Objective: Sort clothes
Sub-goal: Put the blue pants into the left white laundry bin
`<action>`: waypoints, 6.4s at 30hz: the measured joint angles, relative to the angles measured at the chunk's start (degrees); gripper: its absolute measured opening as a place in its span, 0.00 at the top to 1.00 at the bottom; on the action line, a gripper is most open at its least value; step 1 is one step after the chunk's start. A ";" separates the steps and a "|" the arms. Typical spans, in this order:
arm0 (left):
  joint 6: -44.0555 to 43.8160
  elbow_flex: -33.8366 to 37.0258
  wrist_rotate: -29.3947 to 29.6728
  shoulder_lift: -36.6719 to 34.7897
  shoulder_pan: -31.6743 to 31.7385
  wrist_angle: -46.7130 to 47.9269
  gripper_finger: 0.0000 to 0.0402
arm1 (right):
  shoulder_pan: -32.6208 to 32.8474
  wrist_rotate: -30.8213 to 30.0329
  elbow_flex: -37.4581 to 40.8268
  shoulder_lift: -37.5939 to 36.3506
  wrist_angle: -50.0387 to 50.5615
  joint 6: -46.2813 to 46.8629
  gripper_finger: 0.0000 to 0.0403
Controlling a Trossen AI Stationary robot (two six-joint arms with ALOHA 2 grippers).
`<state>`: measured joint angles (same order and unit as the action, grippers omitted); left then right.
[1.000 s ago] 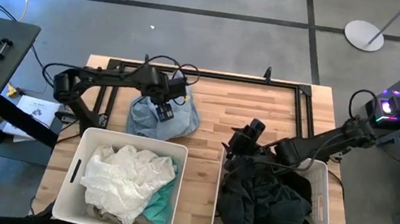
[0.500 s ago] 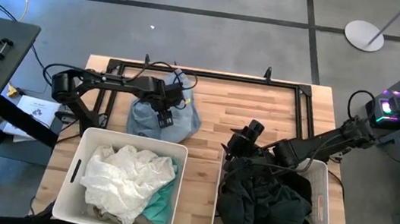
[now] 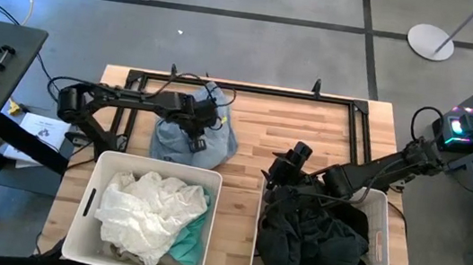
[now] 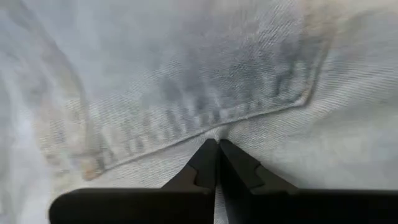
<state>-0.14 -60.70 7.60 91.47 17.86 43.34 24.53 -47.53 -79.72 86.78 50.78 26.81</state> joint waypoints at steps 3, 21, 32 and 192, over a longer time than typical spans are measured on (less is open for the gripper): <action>-0.17 -4.42 -0.32 -3.81 -0.75 -0.57 1.00 | 0.00 0.00 0.00 -0.02 0.17 -0.05 0.36; -1.72 -18.67 -3.04 -27.90 -2.66 -13.16 1.00 | -0.01 -0.04 0.00 -0.04 0.24 -0.27 0.36; -2.29 -18.59 -2.19 -31.86 -2.60 -1.73 1.00 | 0.00 -0.10 0.00 -0.04 0.24 -0.27 0.36; 10.97 -51.87 -17.75 -26.19 -15.30 -34.52 0.92 | 2.08 -15.39 -0.02 -1.71 0.82 -1.16 0.36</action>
<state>10.83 -112.58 -10.16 65.28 2.56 8.82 26.62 -62.92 -79.75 85.07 51.60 25.65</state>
